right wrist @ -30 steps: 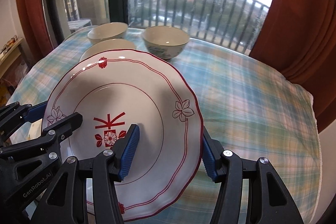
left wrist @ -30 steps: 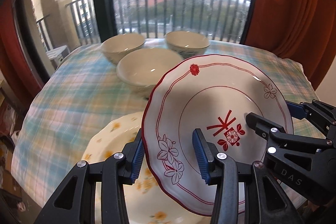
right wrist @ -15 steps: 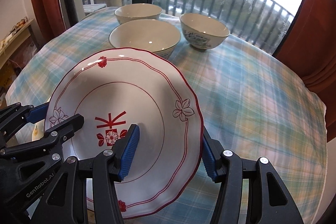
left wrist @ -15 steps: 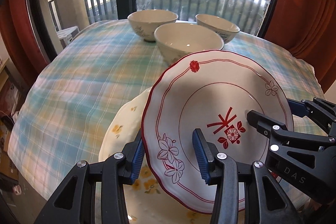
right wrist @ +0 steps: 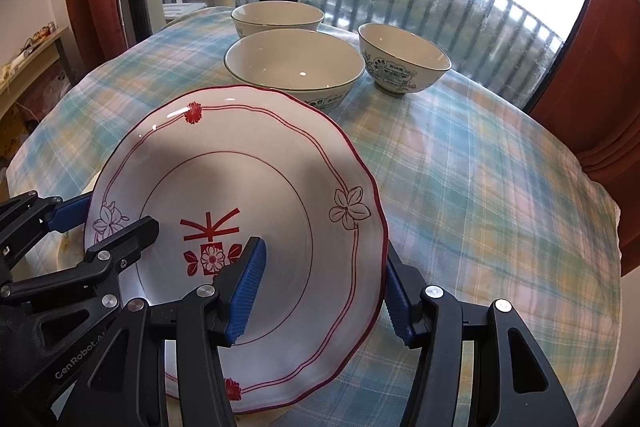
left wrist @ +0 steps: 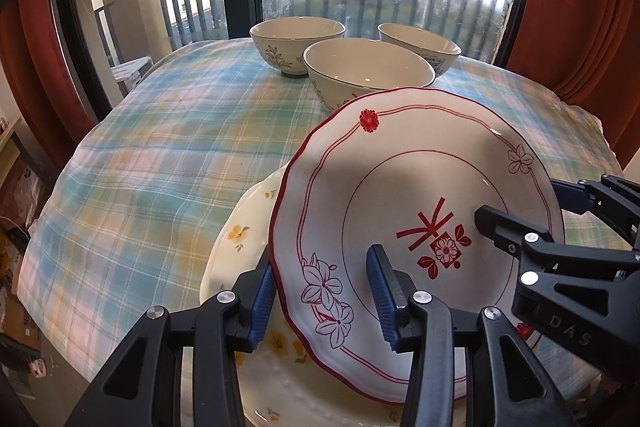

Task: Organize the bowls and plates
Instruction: 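Carry the red-patterned dish onto the yellow-flower plate stack and lower it, then open the right gripper and withdraw it from the dish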

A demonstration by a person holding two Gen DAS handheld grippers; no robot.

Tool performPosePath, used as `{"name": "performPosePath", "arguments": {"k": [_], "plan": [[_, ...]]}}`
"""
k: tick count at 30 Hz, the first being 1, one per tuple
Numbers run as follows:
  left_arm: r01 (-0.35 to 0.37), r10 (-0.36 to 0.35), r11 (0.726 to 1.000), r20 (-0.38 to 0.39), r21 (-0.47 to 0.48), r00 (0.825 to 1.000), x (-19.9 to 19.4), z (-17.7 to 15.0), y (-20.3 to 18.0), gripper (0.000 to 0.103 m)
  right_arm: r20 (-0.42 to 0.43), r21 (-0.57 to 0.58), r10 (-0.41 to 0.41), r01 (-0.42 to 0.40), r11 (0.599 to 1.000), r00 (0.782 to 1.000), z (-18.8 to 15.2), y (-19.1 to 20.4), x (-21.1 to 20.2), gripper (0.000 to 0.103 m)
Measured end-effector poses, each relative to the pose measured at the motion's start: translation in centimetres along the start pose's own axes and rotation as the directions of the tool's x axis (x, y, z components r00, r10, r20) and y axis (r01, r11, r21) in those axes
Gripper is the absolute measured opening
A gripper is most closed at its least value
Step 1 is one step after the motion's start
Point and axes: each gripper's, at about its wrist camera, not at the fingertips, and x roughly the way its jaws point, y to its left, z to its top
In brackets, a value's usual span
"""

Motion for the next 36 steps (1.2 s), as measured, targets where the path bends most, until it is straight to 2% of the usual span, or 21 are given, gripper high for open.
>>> {"name": "performPosePath", "arguments": {"k": [4,8,10,16,24,27,31,36], "plan": [[-0.007,0.007,1.0,0.017,0.0,1.0,0.0,0.0,-0.1,0.044,0.024,0.005,0.046,-0.047,0.999,0.999,0.3,-0.6,0.0,0.06],[-0.013,0.013,1.0,0.014,-0.005,1.0,0.2,0.1,0.0,0.044,0.081,0.033,0.03,-0.033,0.999,0.996,1.0,-1.8,-0.4,0.056],[-0.02,0.02,1.0,0.019,-0.002,1.0,0.2,0.2,-0.1,0.044,0.075,0.03,0.044,-0.046,0.998,0.996,1.2,-2.1,-0.1,0.032],[-0.045,0.045,0.999,0.0,-0.003,0.999,0.0,0.4,-0.1,0.044,0.085,0.015,0.054,-0.055,0.998,0.995,1.3,-1.8,-0.4,0.032],[-0.149,0.149,0.989,0.038,-0.012,0.988,-0.5,-0.4,1.1,0.044,0.046,-0.019,0.101,-0.1,0.995,0.994,0.1,-0.1,0.0,0.032],[-0.163,0.163,0.987,0.045,-0.002,0.986,-0.6,-0.7,1.2,0.044,0.031,-0.018,0.115,-0.115,0.993,0.993,-0.6,0.3,0.2,0.032],[-0.17,0.169,0.985,0.055,0.017,0.984,-0.6,-0.9,0.9,0.049,0.036,-0.03,0.091,-0.09,0.996,0.995,-1.3,0.8,-0.4,0.032],[-0.164,0.161,0.985,0.063,0.051,0.985,-0.3,-1.0,0.3,0.06,0.041,-0.024,0.051,-0.05,0.998,0.998,-1.7,1.3,-0.5,0.034]]}}
